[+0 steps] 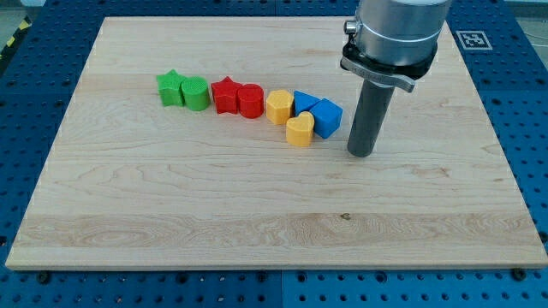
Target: Push blue cube from its bottom right
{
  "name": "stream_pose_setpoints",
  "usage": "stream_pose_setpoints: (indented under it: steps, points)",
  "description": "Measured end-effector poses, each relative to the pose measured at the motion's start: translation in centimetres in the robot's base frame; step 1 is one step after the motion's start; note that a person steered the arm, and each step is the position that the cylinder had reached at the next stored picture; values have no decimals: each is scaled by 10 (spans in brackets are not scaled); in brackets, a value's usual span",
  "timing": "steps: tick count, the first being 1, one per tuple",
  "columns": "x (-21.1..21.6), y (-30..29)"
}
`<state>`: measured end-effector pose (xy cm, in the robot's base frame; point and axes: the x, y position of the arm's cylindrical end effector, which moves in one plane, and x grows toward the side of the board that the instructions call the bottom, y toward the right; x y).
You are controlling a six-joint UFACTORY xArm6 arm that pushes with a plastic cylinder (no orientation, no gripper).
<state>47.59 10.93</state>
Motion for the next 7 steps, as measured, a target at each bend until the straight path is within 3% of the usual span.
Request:
stream_pose_setpoints:
  steps: [7]
  points:
    - [-11, -31]
